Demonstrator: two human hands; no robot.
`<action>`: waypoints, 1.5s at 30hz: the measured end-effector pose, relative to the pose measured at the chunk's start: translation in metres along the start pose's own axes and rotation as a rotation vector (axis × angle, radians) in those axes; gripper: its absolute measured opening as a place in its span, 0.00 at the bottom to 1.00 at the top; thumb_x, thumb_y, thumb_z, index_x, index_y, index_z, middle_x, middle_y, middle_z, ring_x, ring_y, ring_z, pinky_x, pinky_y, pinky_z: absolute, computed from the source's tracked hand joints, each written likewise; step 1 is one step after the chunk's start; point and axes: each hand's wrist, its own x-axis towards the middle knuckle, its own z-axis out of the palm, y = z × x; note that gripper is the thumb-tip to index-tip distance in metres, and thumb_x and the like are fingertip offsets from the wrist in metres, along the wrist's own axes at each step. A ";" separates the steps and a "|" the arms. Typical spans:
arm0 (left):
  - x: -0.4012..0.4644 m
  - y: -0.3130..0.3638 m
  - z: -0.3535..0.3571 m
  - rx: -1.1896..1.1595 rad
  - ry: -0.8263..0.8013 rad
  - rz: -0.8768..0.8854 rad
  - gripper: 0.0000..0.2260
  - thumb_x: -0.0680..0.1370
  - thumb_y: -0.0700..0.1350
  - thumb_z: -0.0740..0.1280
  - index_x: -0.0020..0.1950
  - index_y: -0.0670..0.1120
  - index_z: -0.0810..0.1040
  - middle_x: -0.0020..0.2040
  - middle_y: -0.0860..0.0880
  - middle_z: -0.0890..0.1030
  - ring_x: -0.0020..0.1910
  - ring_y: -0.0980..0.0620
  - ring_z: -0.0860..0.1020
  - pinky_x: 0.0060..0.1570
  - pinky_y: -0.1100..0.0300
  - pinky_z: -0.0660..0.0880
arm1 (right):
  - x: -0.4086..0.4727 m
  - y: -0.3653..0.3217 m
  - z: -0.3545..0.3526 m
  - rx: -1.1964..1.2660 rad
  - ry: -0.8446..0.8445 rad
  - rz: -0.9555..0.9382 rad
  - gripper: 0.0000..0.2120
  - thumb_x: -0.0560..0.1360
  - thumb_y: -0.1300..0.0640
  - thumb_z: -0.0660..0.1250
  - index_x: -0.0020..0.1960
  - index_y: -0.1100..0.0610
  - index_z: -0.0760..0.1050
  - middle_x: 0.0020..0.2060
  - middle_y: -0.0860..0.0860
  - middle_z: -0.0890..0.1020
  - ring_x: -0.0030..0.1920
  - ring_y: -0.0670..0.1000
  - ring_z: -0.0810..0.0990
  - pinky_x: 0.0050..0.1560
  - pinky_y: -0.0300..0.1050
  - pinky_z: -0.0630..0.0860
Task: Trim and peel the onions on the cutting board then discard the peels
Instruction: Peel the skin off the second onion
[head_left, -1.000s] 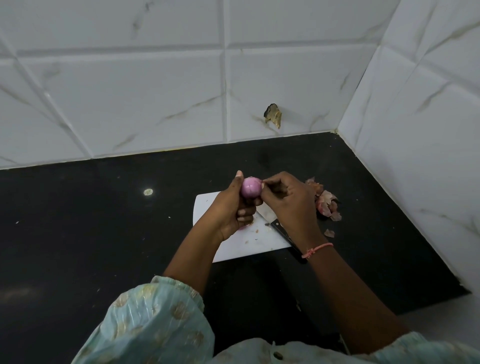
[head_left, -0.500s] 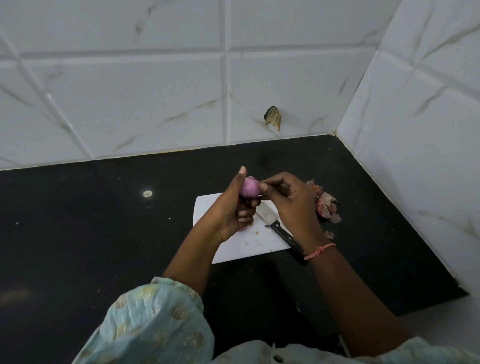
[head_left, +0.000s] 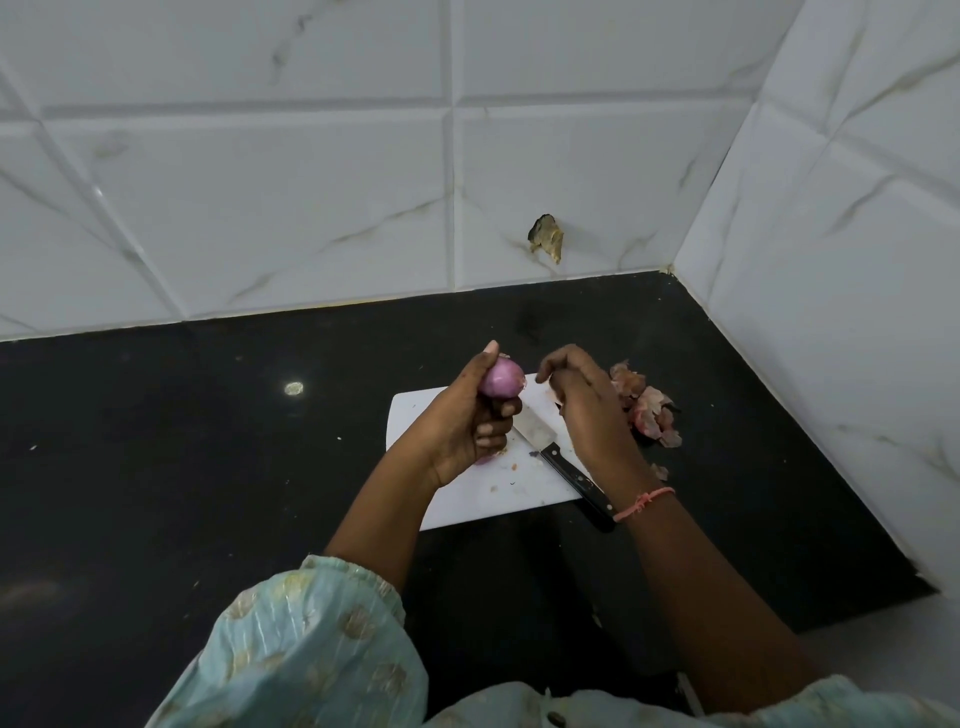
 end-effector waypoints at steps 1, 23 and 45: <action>0.000 0.000 0.000 0.000 0.006 0.002 0.24 0.81 0.65 0.57 0.43 0.43 0.71 0.31 0.50 0.70 0.25 0.57 0.61 0.28 0.64 0.59 | -0.003 -0.002 0.000 -0.041 -0.043 -0.003 0.12 0.80 0.52 0.57 0.44 0.54 0.76 0.38 0.44 0.76 0.39 0.40 0.73 0.43 0.39 0.69; -0.001 0.000 0.003 -0.156 -0.038 0.012 0.22 0.82 0.62 0.57 0.47 0.43 0.73 0.31 0.50 0.67 0.23 0.58 0.60 0.23 0.66 0.59 | -0.007 -0.004 0.010 -0.156 0.162 -0.355 0.05 0.79 0.60 0.67 0.51 0.58 0.81 0.43 0.47 0.83 0.44 0.45 0.81 0.44 0.41 0.78; -0.001 0.002 0.001 -0.104 -0.039 -0.014 0.23 0.82 0.63 0.58 0.47 0.44 0.73 0.31 0.50 0.66 0.23 0.58 0.59 0.22 0.66 0.59 | -0.004 -0.008 -0.008 -0.340 -0.069 -0.419 0.02 0.80 0.59 0.64 0.52 0.57 0.74 0.44 0.47 0.78 0.46 0.46 0.78 0.48 0.41 0.75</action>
